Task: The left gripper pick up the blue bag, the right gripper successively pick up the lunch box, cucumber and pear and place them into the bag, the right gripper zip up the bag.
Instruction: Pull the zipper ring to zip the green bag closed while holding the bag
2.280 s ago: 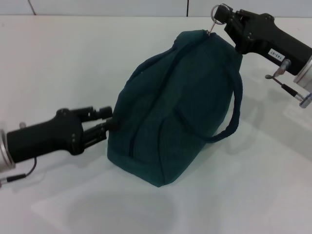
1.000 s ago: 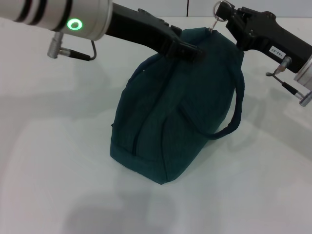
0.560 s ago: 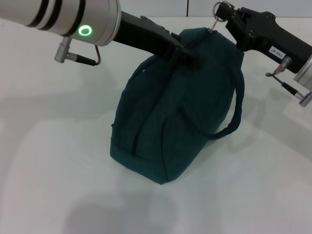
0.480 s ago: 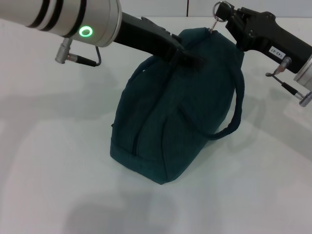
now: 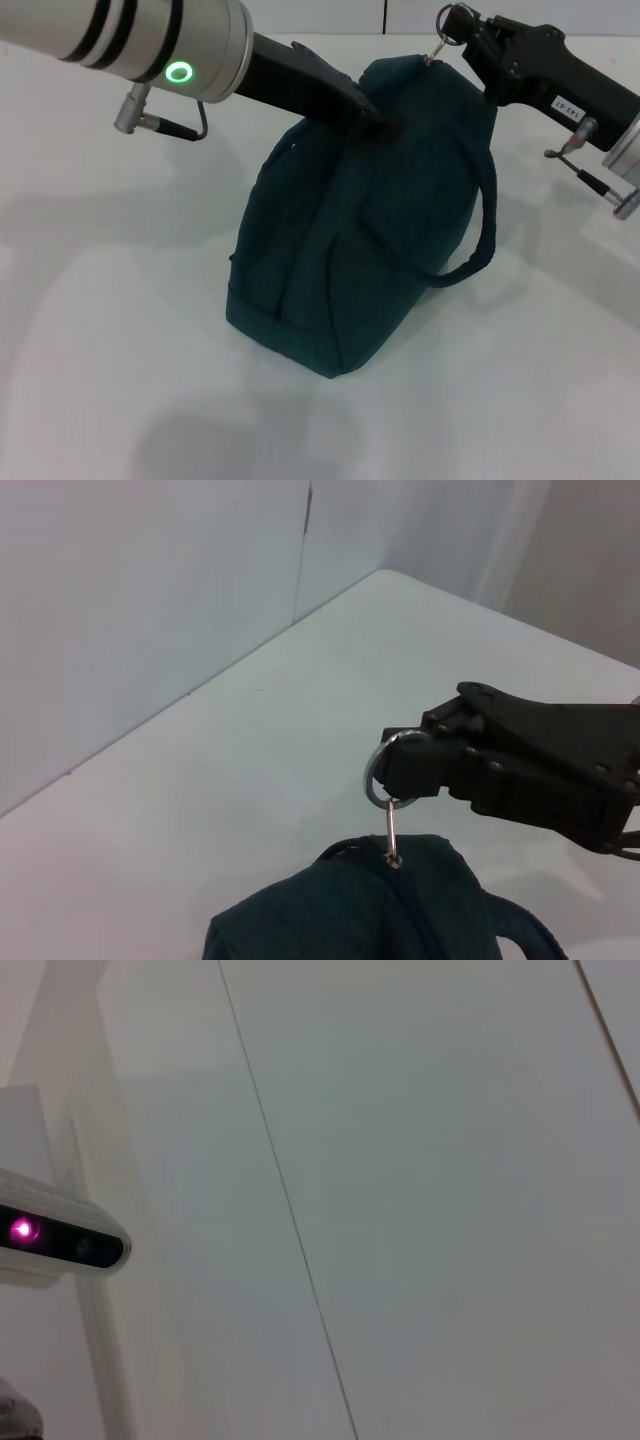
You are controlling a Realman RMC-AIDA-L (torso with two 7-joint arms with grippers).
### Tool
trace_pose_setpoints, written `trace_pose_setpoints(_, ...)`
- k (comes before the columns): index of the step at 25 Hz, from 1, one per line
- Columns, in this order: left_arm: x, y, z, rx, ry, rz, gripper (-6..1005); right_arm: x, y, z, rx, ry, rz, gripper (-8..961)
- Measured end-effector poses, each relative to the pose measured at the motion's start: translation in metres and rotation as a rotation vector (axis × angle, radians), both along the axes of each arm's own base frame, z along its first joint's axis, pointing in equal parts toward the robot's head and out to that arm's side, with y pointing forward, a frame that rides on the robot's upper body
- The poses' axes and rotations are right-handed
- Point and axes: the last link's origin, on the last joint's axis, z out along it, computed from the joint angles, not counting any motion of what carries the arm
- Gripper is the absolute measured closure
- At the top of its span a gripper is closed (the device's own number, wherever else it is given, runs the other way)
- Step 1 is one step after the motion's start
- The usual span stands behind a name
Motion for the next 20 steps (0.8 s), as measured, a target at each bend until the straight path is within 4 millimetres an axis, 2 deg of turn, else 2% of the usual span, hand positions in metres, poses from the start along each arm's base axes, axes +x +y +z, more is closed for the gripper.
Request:
trace_pose_setpoints(3,0.000,0.000,0.000,-0.001,0.001,-0.001,752,0.000,0.000,0.000,0.000,0.000,0.000,845)
trace_pose_setpoints(13,0.001,0.000,0.000,-0.002,0.003,-0.017,866,0.003,0.000,-0.001,0.000,-0.004,-0.013,841)
trace_pose_setpoints(16,0.002,-0.001,0.002,-0.001,-0.012,-0.025,922,0.012,0.001,0.000,0.003,-0.002,-0.059,840)
trace_pose_setpoints(20,0.007,-0.003,0.004,-0.019,-0.053,-0.043,931,0.031,0.005,0.000,0.010,-0.021,-0.148,839)
